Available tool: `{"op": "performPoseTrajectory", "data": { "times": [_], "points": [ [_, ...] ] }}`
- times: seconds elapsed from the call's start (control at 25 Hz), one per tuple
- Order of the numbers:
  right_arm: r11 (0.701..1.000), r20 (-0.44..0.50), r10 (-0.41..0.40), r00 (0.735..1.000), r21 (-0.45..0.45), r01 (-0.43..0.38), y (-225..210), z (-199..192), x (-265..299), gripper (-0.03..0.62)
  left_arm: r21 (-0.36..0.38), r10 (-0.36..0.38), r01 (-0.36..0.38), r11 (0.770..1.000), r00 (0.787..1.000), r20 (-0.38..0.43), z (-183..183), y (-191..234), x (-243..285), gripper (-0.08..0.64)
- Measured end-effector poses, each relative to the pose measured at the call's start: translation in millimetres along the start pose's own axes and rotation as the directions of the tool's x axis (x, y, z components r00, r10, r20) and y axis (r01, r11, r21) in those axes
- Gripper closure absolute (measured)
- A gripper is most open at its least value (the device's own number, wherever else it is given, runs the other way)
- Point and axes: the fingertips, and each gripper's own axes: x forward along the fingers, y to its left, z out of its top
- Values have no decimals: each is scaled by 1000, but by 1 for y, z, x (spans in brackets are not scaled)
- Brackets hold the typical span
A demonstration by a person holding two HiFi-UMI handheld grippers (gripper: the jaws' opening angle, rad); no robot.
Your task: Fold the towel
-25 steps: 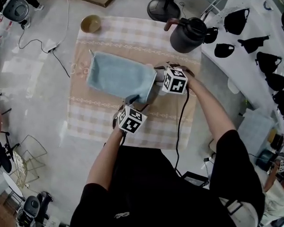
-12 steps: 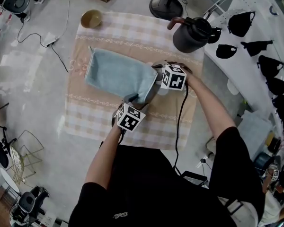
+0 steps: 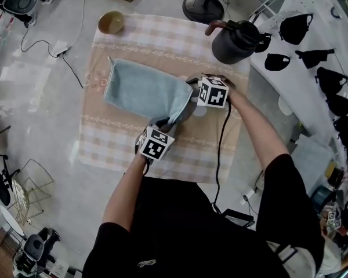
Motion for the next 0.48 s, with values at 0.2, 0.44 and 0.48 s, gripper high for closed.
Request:
{"op": "performPoseTrajectory", "data": {
  "times": [0.2,0.44,0.48],
  "points": [
    [1000,-5,-13,1000,-27,13,3,5,2,362,-58,-14,13,998,1000,-5,2,8,-13,492],
    [1000,24,-3,1000,23,2,2,12,1,362,-106,-26,27,994,1000,8,2,10,-14,492],
    [1000,20,-1,1000,23,1,2,12,2,362,-102,-24,25,994,1000,9,2,9,-14,492]
  ]
}}
